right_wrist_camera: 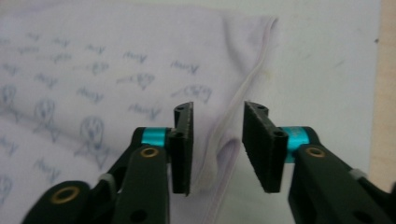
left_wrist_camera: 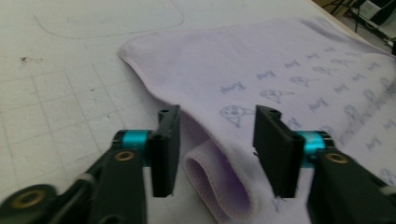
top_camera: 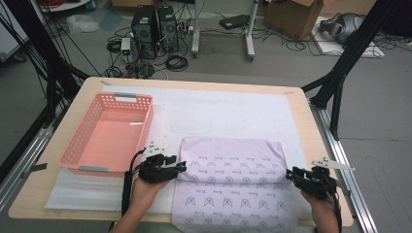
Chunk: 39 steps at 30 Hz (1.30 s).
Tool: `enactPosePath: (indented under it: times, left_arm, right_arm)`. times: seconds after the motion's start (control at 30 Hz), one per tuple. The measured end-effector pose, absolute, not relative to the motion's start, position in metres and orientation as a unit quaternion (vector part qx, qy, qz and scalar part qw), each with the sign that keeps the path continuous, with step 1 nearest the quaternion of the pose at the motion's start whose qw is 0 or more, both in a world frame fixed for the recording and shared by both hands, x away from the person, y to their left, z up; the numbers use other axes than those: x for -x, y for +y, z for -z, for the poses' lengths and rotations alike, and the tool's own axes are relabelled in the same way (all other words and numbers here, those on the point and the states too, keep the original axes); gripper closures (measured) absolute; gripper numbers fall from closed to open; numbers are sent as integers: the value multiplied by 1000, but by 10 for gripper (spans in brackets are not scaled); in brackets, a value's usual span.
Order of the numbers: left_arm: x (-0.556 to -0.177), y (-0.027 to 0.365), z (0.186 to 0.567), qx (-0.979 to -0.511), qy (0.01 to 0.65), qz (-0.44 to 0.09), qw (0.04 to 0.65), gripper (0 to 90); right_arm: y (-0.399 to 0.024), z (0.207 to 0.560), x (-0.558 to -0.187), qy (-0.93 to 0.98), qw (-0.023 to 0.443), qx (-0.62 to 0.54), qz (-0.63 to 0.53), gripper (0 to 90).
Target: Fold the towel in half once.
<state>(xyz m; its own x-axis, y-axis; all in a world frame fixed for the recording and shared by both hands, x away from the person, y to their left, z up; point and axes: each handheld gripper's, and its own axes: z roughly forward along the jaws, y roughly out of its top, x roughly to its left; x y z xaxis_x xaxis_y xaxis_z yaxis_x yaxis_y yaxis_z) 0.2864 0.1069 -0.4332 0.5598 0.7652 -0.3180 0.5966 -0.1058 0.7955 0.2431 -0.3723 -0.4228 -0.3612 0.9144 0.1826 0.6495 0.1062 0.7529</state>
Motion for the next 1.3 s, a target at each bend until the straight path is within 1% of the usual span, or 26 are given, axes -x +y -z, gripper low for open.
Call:
enactPosePath:
  times: [0.07, 0.2, 0.37, 0.4, 0.43, 0.47, 0.5, 0.53, 0.57, 0.6, 0.73, 0.93, 1.17, 1.3]
  left_arm:
    - [-297, 104, 434, -736, 470, -87, 480, 464]
    - [-320, 96, 438, -731, 491, -87, 466, 451]
    - [-335, 89, 445, -733, 506, -91, 446, 456]
    - [-336, 87, 446, -735, 503, -92, 445, 475]
    - [-336, 84, 447, -738, 500, -97, 444, 522]
    - [-334, 82, 448, -744, 492, -109, 439, 595]
    - [-333, 79, 449, -752, 484, -119, 431, 697]
    - [-332, 76, 450, -761, 477, -130, 420, 781]
    - [-331, 75, 450, -760, 476, -136, 422, 836]
    - [-330, 75, 449, -758, 476, -138, 424, 854]
    - [-324, 82, 438, -742, 472, -140, 455, 861]
    - [-300, 93, 422, -721, 450, -137, 508, 858]
    - [-267, 107, 409, -718, 418, -139, 539, 849]
    - [-252, 110, 410, -726, 406, -135, 539, 846]
  right_arm:
    - [-369, 419, -252, 722, 176, -542, -392, 568]
    - [-358, 420, -276, 726, 179, -553, -368, 527]
    - [-347, 426, -308, 732, 186, -566, -332, 480]
    - [-346, 428, -313, 734, 189, -567, -322, 482]
    - [-344, 430, -317, 735, 189, -570, -315, 491]
    - [-343, 432, -321, 736, 188, -572, -308, 527]
    - [-342, 434, -323, 740, 187, -572, -301, 602]
    - [-342, 436, -325, 745, 188, -567, -295, 630]
    - [-342, 436, -324, 745, 195, -565, -295, 756]
    - [-343, 435, -323, 749, 187, -560, -302, 833]
    - [-347, 429, -313, 746, 199, -545, -326, 846]
    - [-357, 416, -282, 726, 194, -534, -387, 845]
    - [-365, 399, -244, 720, 202, -514, -421, 845]
    - [-364, 401, -229, 726, 194, -508, -421, 846]
